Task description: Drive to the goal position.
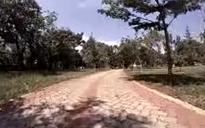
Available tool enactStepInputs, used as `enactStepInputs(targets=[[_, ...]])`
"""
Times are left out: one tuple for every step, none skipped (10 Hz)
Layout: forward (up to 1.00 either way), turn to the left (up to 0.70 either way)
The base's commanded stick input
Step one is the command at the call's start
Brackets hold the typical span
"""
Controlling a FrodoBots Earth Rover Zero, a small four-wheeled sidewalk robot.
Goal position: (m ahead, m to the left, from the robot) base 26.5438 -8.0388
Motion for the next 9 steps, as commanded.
enactStepInputs(targets=[[0.70, 0.00], [0.70, 0.00], [0.70, 0.00], [0.70, 0.00], [0.70, 0.00], [0.70, 0.00], [0.70, 0.00], [0.70, 0.00], [0.70, 0.00]])
